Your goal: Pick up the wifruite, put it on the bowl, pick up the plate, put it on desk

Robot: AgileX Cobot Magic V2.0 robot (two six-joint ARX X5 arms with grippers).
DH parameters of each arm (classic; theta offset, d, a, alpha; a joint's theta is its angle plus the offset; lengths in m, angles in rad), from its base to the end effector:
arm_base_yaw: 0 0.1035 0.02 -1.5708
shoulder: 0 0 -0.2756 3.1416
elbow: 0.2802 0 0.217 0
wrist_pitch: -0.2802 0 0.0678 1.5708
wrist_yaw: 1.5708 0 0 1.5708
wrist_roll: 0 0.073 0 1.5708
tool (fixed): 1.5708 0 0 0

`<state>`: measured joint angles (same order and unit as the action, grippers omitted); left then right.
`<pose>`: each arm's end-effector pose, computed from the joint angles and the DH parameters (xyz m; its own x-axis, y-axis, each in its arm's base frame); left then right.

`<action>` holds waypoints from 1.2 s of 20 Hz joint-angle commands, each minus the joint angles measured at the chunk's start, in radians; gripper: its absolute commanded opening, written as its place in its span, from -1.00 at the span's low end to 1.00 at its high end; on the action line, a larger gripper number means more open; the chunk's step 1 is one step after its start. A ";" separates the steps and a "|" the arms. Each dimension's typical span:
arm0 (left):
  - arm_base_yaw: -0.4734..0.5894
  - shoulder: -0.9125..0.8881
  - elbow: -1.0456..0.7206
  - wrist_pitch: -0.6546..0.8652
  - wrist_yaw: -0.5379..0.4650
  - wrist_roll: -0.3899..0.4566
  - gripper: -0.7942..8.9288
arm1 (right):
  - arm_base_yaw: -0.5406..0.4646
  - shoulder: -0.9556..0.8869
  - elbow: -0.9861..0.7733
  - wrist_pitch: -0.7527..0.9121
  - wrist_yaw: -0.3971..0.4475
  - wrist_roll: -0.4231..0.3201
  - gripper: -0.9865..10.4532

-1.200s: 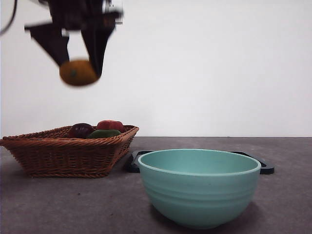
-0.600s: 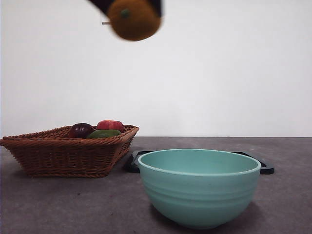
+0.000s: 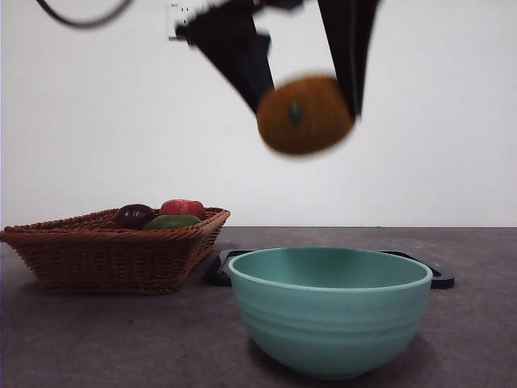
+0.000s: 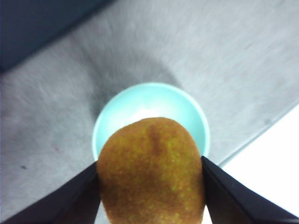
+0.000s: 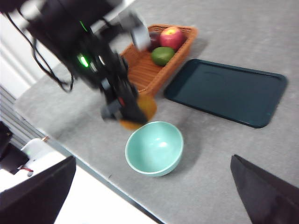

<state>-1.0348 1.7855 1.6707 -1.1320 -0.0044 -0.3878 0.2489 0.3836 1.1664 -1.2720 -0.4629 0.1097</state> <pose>0.1727 -0.2901 0.2750 0.1664 -0.2715 -0.9480 0.6122 0.7821 -0.1165 -0.0202 0.0285 0.3337 0.6555 0.6273 -0.4205 -0.5489 0.7781 0.3052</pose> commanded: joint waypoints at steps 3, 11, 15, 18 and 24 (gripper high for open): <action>-0.020 0.156 0.023 0.012 -0.005 -0.009 -0.27 | 0.004 -0.002 0.019 0.007 0.014 -0.014 0.25; -0.029 0.288 0.023 0.014 -0.004 -0.006 -0.27 | 0.004 -0.002 0.019 0.008 0.023 -0.020 0.25; -0.030 0.310 0.023 0.030 -0.004 -0.006 -0.27 | 0.004 -0.002 0.019 0.008 0.023 -0.021 0.25; -0.031 0.314 0.023 0.036 -0.004 -0.006 -0.26 | 0.004 -0.002 0.019 0.008 0.024 -0.020 0.25; -0.031 0.315 0.023 0.029 -0.003 0.006 -0.13 | 0.004 -0.002 0.019 0.008 0.026 -0.020 0.25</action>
<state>-1.0519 2.0705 1.6707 -1.1027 -0.0044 -0.3843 0.2489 0.3836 1.1664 -1.2720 -0.4404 0.1009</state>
